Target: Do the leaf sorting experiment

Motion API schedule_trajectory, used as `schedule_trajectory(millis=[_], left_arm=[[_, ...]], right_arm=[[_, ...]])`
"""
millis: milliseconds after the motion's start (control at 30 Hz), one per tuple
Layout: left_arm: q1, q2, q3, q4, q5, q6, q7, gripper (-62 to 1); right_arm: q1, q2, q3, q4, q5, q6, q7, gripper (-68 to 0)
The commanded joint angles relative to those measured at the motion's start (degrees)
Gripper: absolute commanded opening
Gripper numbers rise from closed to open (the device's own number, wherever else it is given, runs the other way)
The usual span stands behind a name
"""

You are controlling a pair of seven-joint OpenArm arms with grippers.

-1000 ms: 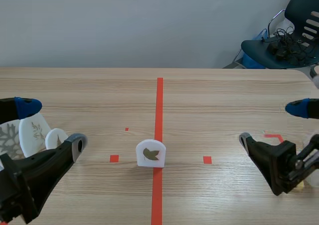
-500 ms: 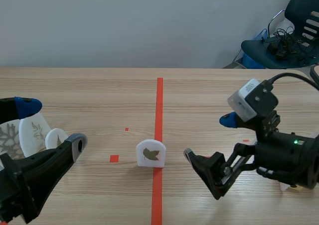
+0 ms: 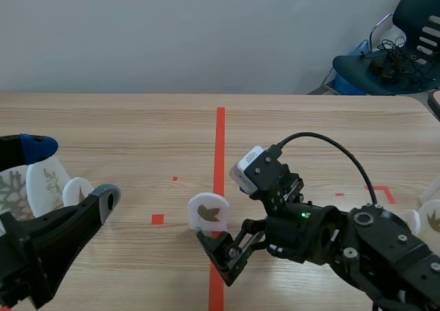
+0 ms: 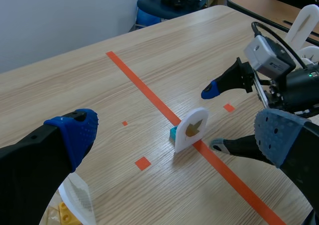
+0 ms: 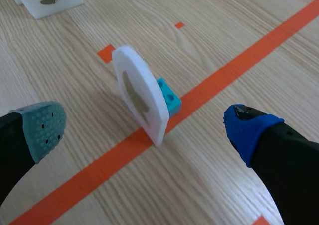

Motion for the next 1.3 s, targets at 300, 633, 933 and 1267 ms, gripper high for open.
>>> schedule_trajectory(millis=[300, 633, 933, 1267], left_arm=[[-0.2, 0.13, 0.28, 0.74, -0.35, -0.15, -0.79, 1.4], [-0.2, 0.13, 0.28, 0.74, -0.35, -0.15, -0.79, 1.4], [-0.2, 0.13, 0.28, 0.74, -0.35, -0.15, -0.79, 1.4], [-0.2, 0.13, 0.28, 0.74, -0.37, -0.15, -0.81, 1.4]], right_arm=[[5.07, -1.84, -4.72, -4.72, -2.75, -3.28, 3.41, -4.9], [5.05, -1.84, -7.43, -5.27, -2.75, -3.63, 3.34, -46.4], [5.05, -1.66, -7.37, -4.98, -2.75, -3.58, 3.72, -59.9], [3.23, 0.22, -2.86, 4.7, -1.51, -3.15, -0.33, -59.9]])
